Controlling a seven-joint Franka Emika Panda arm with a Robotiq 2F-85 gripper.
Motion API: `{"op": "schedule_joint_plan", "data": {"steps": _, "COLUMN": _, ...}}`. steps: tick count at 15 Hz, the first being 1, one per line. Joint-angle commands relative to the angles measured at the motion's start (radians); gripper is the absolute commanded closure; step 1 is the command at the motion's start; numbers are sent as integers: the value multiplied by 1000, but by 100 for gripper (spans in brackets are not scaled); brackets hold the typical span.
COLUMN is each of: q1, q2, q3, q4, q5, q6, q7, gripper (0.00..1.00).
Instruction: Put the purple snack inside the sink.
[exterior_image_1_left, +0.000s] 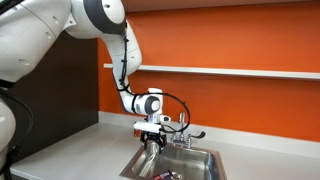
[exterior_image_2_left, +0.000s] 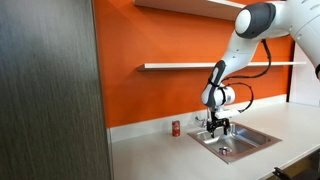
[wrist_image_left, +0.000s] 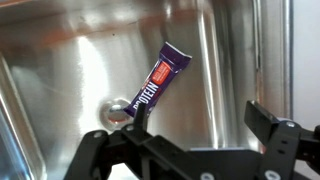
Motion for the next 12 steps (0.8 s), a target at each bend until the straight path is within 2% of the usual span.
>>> {"op": "schedule_joint_plan", "data": {"steps": 1, "q1": 32, "q2": -120, "q3": 5, "q4": -125, "q5": -34, "q6": 19, "q7": -10, "gripper": 0}}
{"op": "schedule_joint_plan", "data": {"steps": 6, "q1": 66, "q2": -242, "q3": -4, "q4": -278, "q5": -33, "q6": 44, "q7": 24, "gripper": 0}}
{"op": "schedule_joint_plan", "data": {"steps": 12, "q1": 71, "q2": -364, "q3": -7, "q4": -447, "q5": -27, "q6": 68, "q7": 52, "gripper": 0}}
